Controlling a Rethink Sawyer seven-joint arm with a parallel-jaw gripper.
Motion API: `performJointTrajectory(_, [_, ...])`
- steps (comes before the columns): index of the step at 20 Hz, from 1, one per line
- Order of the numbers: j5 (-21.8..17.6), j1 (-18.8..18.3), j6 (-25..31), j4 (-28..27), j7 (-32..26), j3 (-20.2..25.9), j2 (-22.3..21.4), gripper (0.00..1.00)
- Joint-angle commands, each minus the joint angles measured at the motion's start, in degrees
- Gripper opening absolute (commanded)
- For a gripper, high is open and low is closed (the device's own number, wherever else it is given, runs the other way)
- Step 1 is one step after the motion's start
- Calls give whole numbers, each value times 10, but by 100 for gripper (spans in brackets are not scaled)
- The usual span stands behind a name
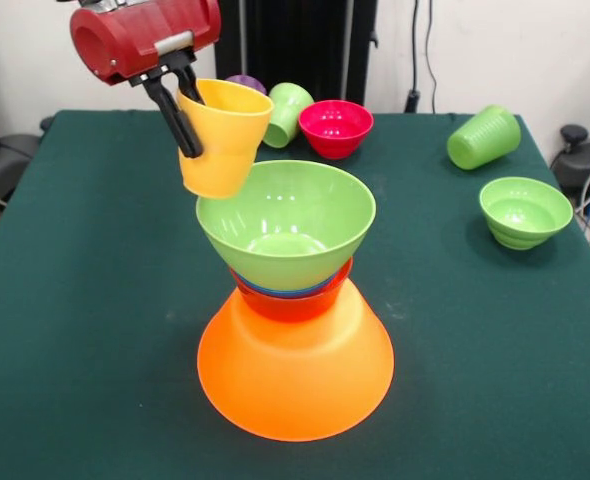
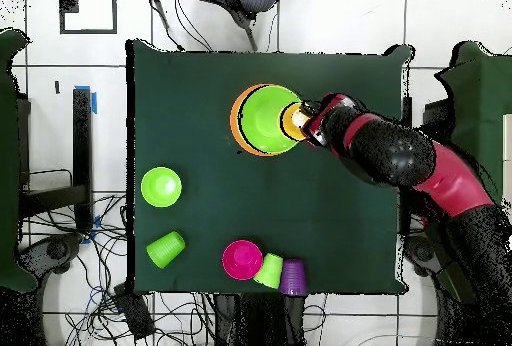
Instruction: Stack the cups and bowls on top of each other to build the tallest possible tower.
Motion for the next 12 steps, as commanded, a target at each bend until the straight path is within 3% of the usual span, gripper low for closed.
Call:
performJointTrajectory(1, [13,-1,-14,43,121,-9,4,0])
performJointTrajectory(12, [28,5,-6,50,128,-9,-21,0])
